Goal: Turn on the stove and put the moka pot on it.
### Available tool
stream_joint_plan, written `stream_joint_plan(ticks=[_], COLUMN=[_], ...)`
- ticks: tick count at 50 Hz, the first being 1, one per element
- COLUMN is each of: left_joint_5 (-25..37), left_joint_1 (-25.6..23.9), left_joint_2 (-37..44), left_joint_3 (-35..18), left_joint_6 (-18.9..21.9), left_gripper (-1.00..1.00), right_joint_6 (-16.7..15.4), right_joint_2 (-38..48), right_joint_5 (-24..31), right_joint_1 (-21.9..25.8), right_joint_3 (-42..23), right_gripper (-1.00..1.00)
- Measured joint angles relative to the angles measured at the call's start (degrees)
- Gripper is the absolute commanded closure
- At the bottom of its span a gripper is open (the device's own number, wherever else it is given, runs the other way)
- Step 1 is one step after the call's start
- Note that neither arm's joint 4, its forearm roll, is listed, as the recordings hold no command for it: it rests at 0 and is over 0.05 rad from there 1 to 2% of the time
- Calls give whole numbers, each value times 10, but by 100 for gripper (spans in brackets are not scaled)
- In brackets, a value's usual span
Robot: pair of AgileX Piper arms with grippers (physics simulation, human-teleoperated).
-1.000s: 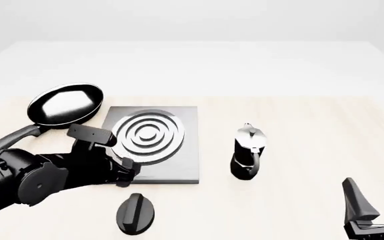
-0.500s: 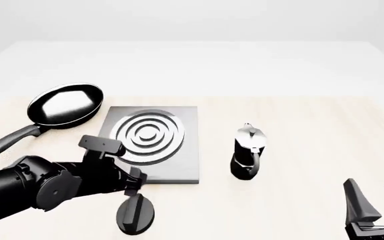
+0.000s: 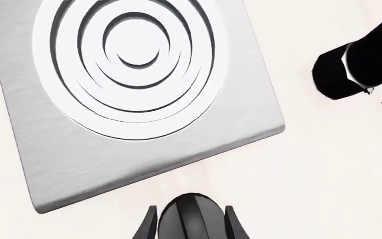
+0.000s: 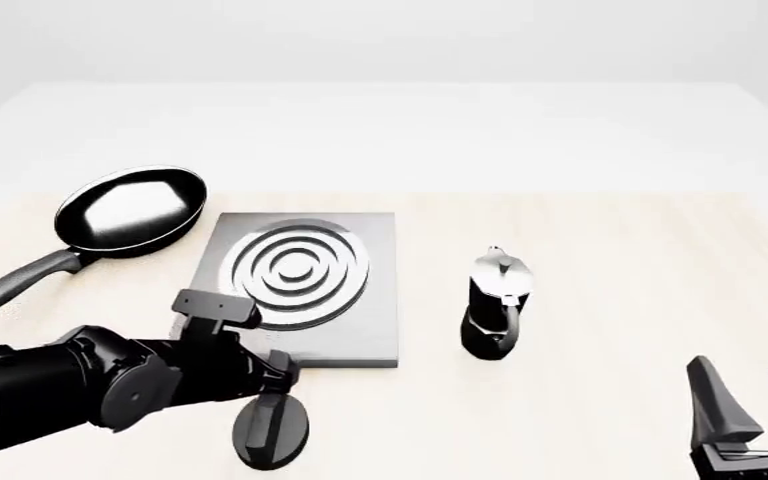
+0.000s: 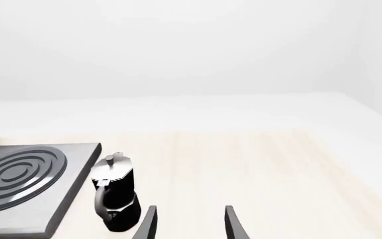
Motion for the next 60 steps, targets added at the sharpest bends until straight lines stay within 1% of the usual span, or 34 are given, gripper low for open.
stream_joint_plan(ticks=[24,40,60], left_joint_5=[-37,-61,-84], left_joint_1=[-16,-11,-17], left_joint_2=[33,51,74], left_joint_3=[20,33,41], left_joint_6=[-21,-20,-26], left_gripper=[-100,-100,-100], right_joint_6=[2,2,2], right_joint_2=[8,2,-6], right_joint_5=[-6,-1,5], right_joint_1=[0,0,-1], right_joint_3=[0,0,0], right_gripper=[-100,-100,-100])
